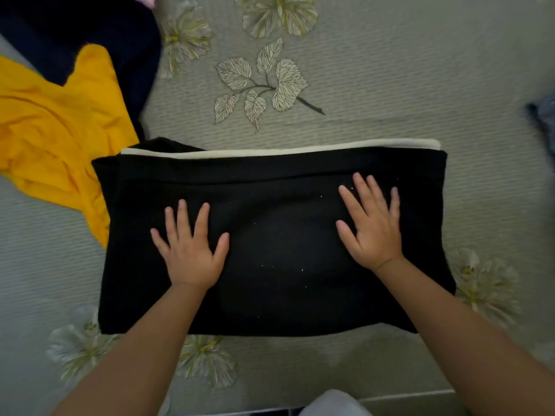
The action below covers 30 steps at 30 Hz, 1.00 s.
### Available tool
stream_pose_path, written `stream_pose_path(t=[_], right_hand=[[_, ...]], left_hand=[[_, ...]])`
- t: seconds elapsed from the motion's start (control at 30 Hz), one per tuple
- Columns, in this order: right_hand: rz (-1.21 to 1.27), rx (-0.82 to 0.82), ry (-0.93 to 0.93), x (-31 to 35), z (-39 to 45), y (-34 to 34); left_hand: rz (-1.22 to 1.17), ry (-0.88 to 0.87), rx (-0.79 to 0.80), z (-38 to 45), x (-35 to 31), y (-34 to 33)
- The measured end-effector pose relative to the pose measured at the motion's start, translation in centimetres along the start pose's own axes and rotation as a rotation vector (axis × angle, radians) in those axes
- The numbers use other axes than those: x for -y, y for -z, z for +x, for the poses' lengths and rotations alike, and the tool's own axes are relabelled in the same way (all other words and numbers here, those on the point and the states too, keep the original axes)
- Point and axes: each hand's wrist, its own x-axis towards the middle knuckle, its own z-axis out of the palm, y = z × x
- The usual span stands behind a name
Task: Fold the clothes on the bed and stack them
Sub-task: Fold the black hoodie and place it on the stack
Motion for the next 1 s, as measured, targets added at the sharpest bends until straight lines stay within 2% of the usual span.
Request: stream_pose_path(t=[0.2,0.3,0.33,0.4,0.43,0.5,0.57,0.63,0.67,0.73,0.8,0.9,1.0], right_hand=[[0.01,0.018,-0.012,0.3,0.0,0.1],[0.01,0.047,-0.035,0.3,0.0,0.0],[0.007,0.048,-0.045,0.3,0.0,-0.1],[-0.027,0.063,-0.097,0.7,-0.4,0.1],[-0.064,0.06,-0.128,1.3,-0.6,0.2],[-0.13,0.021,-0.173,3.2,-1.4,0.4],[-0.149,-0.059,-0.127,6.1,-2.3,0.4],[-0.13,-0.124,0.054,9.8,-3.8,-0.1],[-0.121,-0.067,0.157,12.0,-4.7,-0.7],[-0.132,0.212,0.266,16.2,-6.4,-2.6],[-0.227,0.384,0.252,18.9,-7.9,-4.9],[-0.294,0.379,0.143,20.5,-8.6,-6.0],[-0.278,0.372,0.109,20.3,-8.8,-5.0]], left_hand=[[-0.026,-0.007,0.095,0.4,0.5,0.3],[-0.173,-0.073,0.203,0.9,1.9,1.2],[-0.234,-0.098,0.209,1.0,2.5,1.9],[-0.253,-0.137,0.077,1.0,4.0,3.1],[-0.182,-0.116,-0.035,0.9,4.9,3.6],[-0.082,0.06,-0.168,0.7,6.8,4.4],[-0.215,0.229,-0.115,0.6,8.5,5.1],[-0.414,0.222,-0.017,0.6,9.5,5.0],[-0.456,0.186,0.016,0.5,9.7,4.9],[-0.418,0.141,0.038,0.1,10.2,4.7],[-0.275,0.104,0.04,-0.3,10.6,4.8],[-0.074,0.005,0.038,-1.0,11.6,5.4],[-0.034,-0.049,0.104,-2.2,12.8,6.1]])
